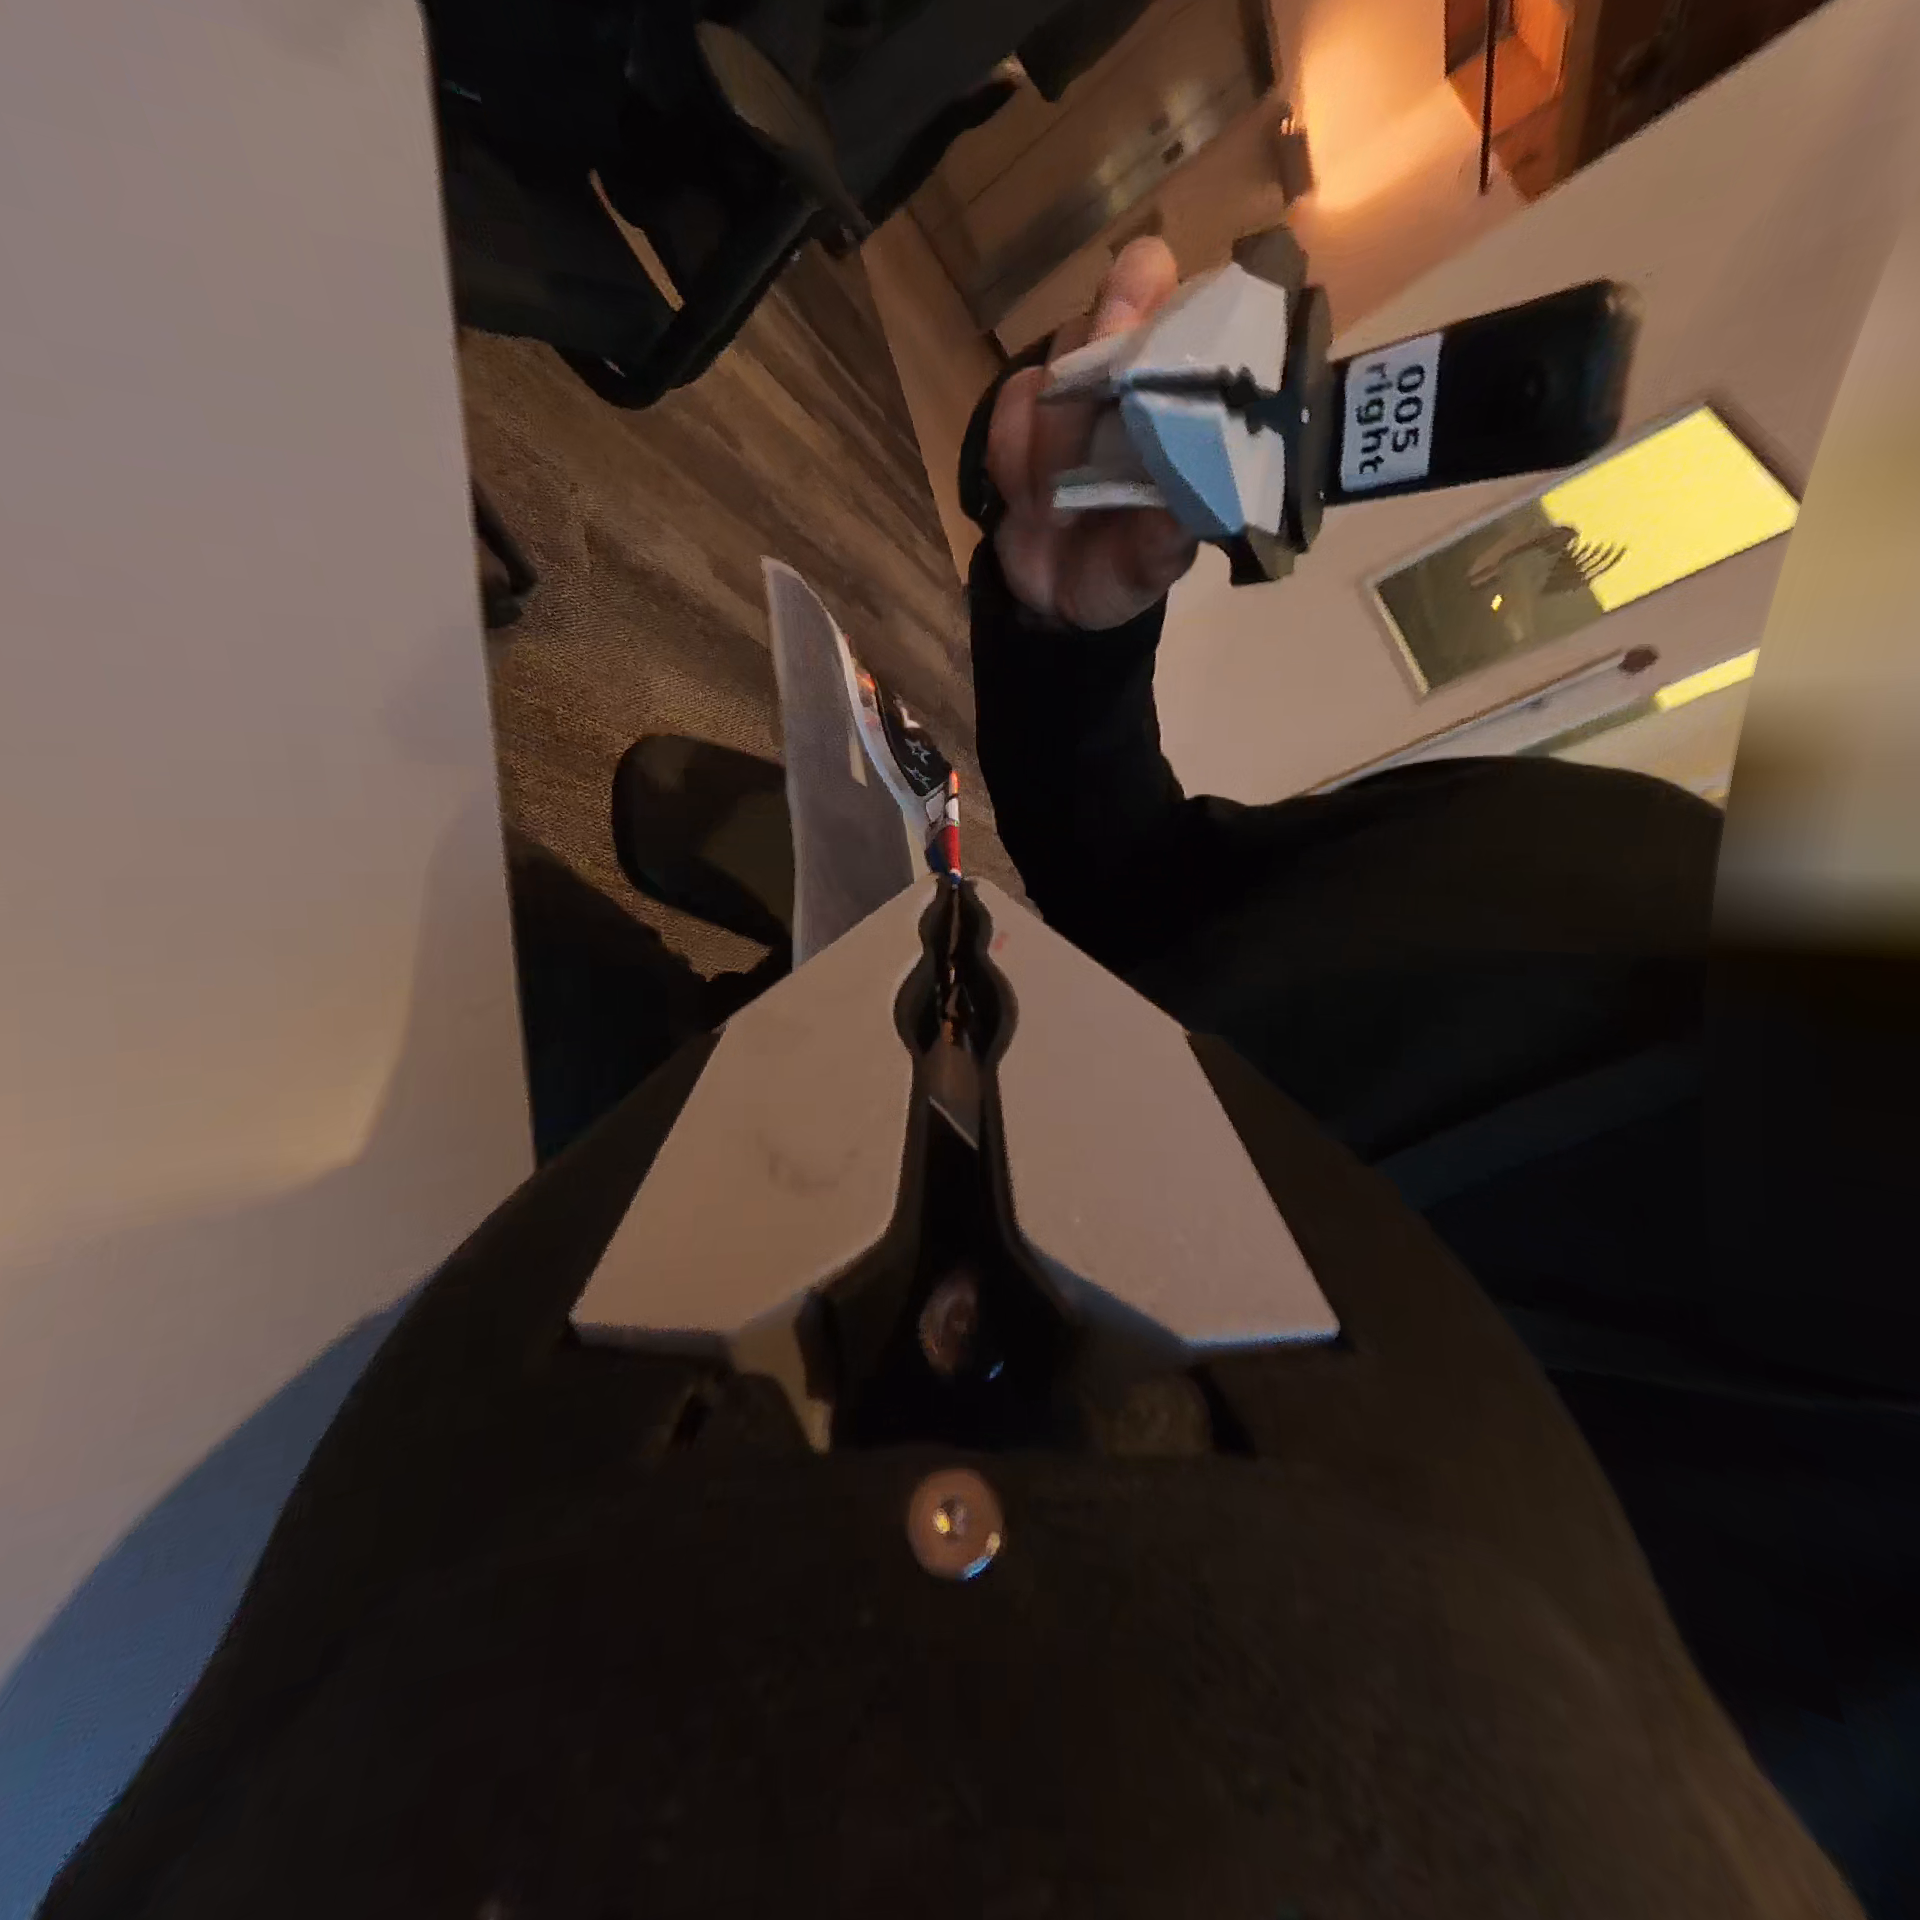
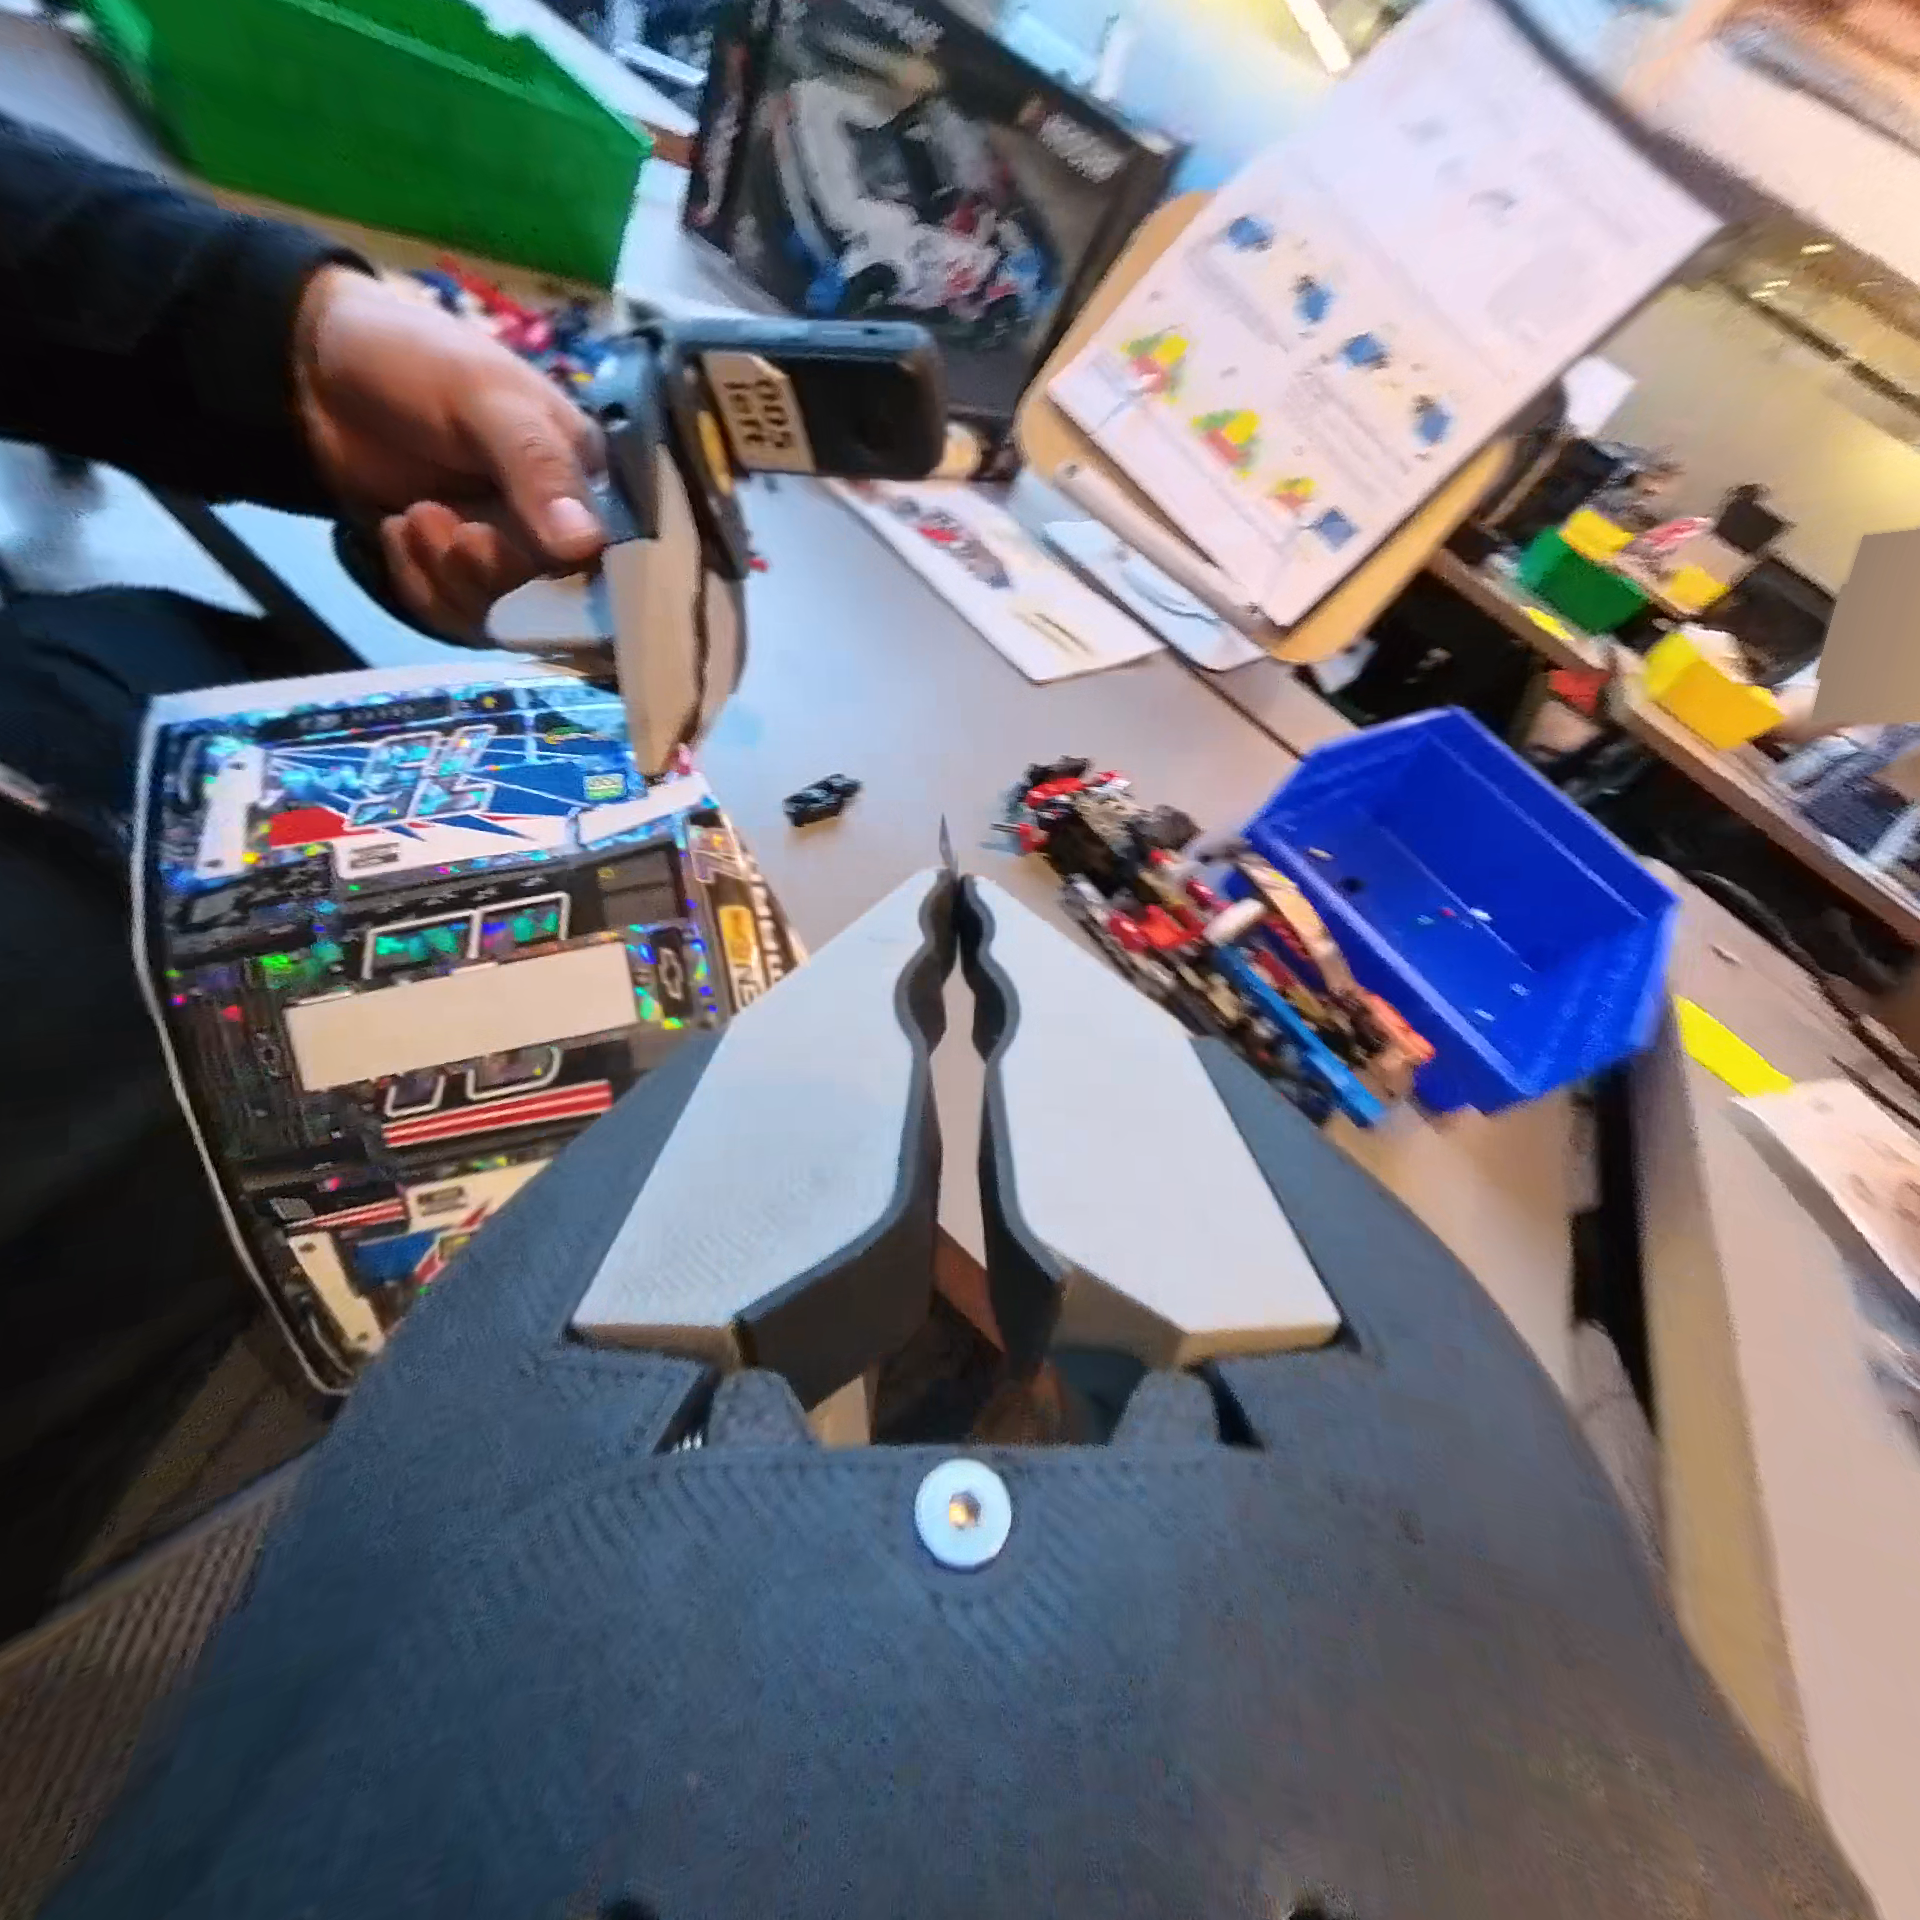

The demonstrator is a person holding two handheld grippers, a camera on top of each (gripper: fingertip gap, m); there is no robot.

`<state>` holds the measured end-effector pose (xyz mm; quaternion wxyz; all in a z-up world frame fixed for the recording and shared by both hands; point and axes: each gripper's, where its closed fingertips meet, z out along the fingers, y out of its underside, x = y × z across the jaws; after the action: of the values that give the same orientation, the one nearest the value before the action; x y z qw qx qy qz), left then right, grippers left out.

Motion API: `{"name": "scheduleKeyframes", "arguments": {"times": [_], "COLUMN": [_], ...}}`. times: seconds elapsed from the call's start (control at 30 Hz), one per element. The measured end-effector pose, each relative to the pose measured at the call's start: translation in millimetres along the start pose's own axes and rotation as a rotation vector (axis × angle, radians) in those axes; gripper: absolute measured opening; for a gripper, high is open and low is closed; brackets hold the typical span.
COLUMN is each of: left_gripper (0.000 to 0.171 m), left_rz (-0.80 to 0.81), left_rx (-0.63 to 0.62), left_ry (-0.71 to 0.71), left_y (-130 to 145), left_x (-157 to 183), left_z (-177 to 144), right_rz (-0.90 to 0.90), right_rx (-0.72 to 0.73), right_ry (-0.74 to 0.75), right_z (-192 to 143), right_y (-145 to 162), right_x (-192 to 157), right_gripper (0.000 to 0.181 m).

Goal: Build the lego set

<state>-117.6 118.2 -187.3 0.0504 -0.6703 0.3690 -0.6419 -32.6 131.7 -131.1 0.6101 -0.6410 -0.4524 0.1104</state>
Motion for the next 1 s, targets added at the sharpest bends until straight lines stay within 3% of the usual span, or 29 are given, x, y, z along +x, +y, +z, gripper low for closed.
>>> {"name": "scheduleKeyframes", "arguments": {"times": [0.1,0.23,0.4,0.53,0.63,0.73,0.83,1.0], "left_gripper": [0.0,0.0,0.0,0.0,0.0,0.0,0.0,0.0], "left_rz": [0.089,0.249,0.438,0.453,0.334,0.244,0.209,0.186], "left_rx": [-0.042,-0.095,-0.053,0.069,0.148,0.149,0.095,0.096], "left_ry": [-0.009,-0.042,-0.075,-0.132,-0.213,-0.332,-0.488,-0.61], "left_y": [-31,-102,-244,-363,-425,-449,-447,-449], "left_x": [16,30,39,7,-50,-114,-170,-214], "left_z": [20,54,103,149,181,204,214,209], "right_rz": [0.016,0.016,0.05,0.082,0.124,0.148,0.173,0.189], "right_rx": [0.005,-0.009,-0.04,-0.113,-0.125,-0.133,-0.14,-0.136], "right_ry": [0.126,0.295,0.412,0.461,0.462,0.465,0.46,0.443], "right_z": [-45,-103,-154,-174,-180,-183,-183,-178], "right_y": [5,16,37,67,83,96,107,114], "right_x": [26,51,57,60,62,65,68,77], "right_gripper": [0.0,0.0,0.0,0.0,0.0,0.0,0.0,0.0]}}
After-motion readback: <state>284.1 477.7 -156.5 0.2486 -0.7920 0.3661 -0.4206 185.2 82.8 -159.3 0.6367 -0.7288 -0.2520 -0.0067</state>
